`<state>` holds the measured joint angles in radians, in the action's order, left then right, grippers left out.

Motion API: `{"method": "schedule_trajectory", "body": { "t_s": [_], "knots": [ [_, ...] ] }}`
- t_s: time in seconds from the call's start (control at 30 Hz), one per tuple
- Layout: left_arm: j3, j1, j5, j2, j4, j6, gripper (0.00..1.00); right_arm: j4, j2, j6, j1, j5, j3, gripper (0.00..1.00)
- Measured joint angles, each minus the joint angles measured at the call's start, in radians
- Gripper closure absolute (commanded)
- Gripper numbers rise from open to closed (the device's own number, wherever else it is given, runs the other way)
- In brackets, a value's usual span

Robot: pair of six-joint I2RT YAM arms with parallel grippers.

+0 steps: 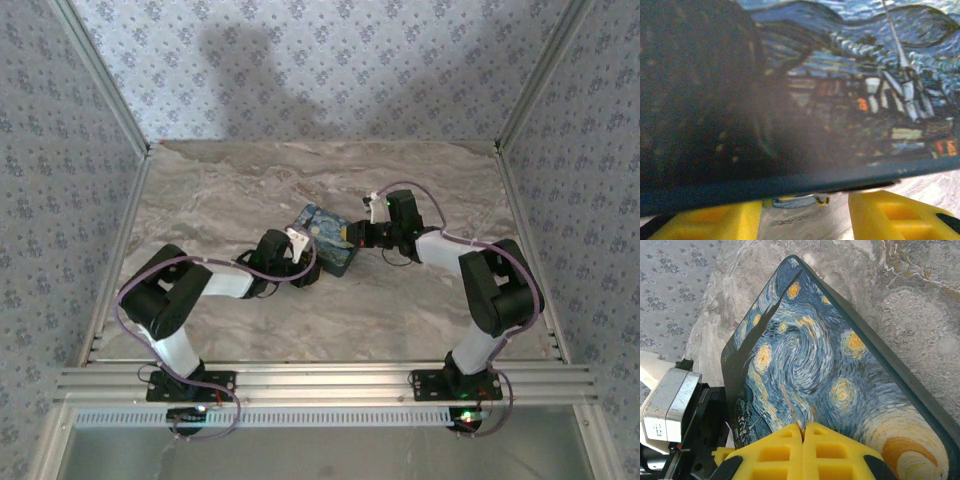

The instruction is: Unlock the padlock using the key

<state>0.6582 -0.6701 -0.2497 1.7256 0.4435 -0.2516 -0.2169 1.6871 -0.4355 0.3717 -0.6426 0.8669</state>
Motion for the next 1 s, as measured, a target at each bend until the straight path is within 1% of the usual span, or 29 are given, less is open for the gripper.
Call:
{"method": "schedule_trajectory", "body": {
  "t_s": [0.17,0.3,0.7,1.0],
  "knots": [
    [0.005,-0.007,0.004,0.004,-0.003,-0.005,0.57,0.001,0.000,0.000,0.000,0.000,0.001,1.00],
    [0.012,-0.024,-0.010,0.005,-0.005,-0.008,0.59,0.001,0.000,0.000,0.000,0.000,0.001,1.00],
    [0.016,-0.033,-0.014,0.005,-0.005,-0.032,0.59,0.001,0.000,0.000,0.000,0.000,0.001,1.00],
    [0.018,-0.033,0.004,0.005,-0.005,-0.070,0.59,0.002,0.000,0.000,0.003,0.002,0.002,1.00]
  ]
}}
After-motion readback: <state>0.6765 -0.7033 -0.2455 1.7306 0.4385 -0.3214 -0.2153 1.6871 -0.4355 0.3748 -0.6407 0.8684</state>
